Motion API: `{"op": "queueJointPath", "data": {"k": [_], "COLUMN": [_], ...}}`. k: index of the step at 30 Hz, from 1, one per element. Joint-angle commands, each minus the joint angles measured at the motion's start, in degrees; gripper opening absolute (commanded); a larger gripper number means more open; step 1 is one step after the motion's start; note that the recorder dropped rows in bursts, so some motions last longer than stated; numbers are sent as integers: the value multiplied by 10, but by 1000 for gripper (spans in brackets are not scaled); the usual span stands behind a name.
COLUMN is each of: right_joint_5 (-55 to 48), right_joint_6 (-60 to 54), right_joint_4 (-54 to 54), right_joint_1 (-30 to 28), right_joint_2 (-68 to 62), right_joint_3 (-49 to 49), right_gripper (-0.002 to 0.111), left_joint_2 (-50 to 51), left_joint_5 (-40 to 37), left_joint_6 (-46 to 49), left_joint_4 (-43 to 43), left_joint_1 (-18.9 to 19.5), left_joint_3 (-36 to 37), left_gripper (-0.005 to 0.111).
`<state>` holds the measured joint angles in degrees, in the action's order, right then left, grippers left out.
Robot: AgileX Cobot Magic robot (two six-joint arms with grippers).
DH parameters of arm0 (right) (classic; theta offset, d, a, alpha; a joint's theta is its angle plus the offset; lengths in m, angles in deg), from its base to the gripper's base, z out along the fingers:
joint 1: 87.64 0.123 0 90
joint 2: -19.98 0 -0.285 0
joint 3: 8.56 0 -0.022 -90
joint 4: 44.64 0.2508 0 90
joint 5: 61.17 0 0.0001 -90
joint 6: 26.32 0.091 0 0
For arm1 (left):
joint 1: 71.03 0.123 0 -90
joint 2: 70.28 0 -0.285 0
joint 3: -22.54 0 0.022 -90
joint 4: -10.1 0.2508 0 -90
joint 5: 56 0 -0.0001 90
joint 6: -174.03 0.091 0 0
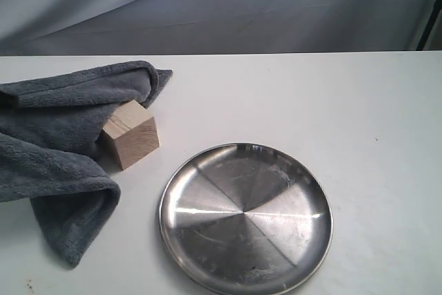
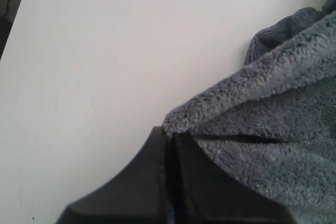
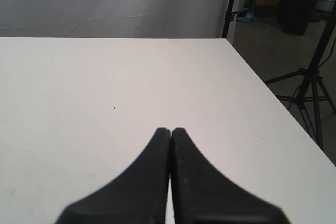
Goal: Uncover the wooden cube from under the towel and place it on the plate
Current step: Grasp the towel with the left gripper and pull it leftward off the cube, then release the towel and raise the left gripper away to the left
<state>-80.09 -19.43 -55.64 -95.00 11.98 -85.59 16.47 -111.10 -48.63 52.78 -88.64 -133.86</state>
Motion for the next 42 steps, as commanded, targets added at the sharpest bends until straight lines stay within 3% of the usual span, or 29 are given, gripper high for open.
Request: {"op": "queueJointPath", "data": {"k": [1,7,14,29,33,38,42], "right_joint_5": [0,0,0,0,0,0,0], "right_joint_6": [0,0,0,0,0,0,0], "right_joint_4": [0,0,0,0,0,0,0], "right_joint_1": [0,0,0,0,0,0,0], "right_joint_2": [2,2,2,2,2,2,2], "right_joint_3": [-2,-2,-2,-2,-2,-2,-2], "right_gripper": [0,0,0,0,0,0,0], "left_joint_2": [-3,-2,1,107,132,151,152], "left_joint_5": [21,26,11,12,13,26,31], "left_joint_6": [29,29,59,71,71,71,71], "left_joint_4": [-36,-46,-109,-157,-161,-174,-181], "left_joint_1": [53,128,186,190,190,190,190], "left_joint_3": [0,0,0,0,0,0,0], "left_gripper": [0,0,0,2,16,52,70]}}
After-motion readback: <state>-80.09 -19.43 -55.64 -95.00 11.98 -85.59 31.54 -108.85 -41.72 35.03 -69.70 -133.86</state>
